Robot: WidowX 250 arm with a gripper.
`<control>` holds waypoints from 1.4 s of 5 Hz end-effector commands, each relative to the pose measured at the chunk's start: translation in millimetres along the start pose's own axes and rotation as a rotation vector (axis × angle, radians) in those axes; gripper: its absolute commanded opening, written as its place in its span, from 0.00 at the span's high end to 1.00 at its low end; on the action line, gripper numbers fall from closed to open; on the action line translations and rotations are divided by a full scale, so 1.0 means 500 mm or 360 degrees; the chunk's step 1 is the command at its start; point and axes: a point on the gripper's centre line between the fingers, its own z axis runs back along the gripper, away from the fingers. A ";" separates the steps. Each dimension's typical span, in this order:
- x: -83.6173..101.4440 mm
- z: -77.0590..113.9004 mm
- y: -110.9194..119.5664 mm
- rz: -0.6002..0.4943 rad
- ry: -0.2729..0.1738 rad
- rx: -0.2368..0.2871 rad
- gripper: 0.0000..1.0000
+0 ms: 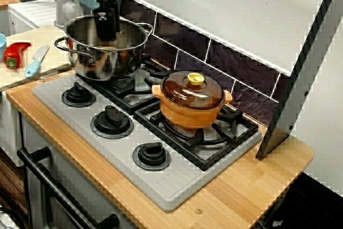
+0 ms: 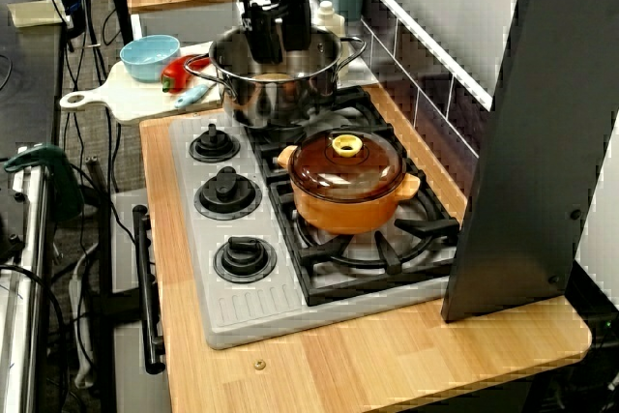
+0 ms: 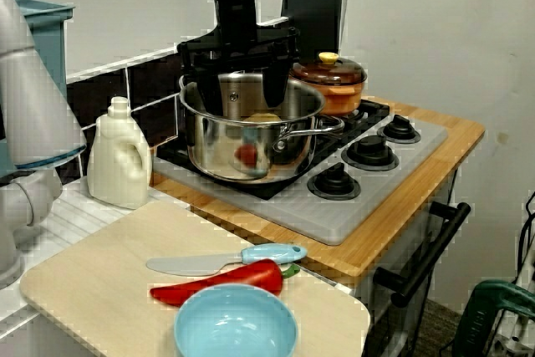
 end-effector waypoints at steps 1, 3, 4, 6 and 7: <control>-0.006 0.031 0.022 -0.0242 -0.0043 0.0027 0.00; -0.010 0.025 0.014 -0.0352 -0.0080 0.0107 0.00; -0.012 0.020 0.012 -0.0379 -0.0089 0.0126 0.00; -0.019 0.009 -0.005 -0.0430 -0.0089 0.0131 0.00; -0.021 -0.001 -0.010 -0.0418 -0.0074 0.0131 0.00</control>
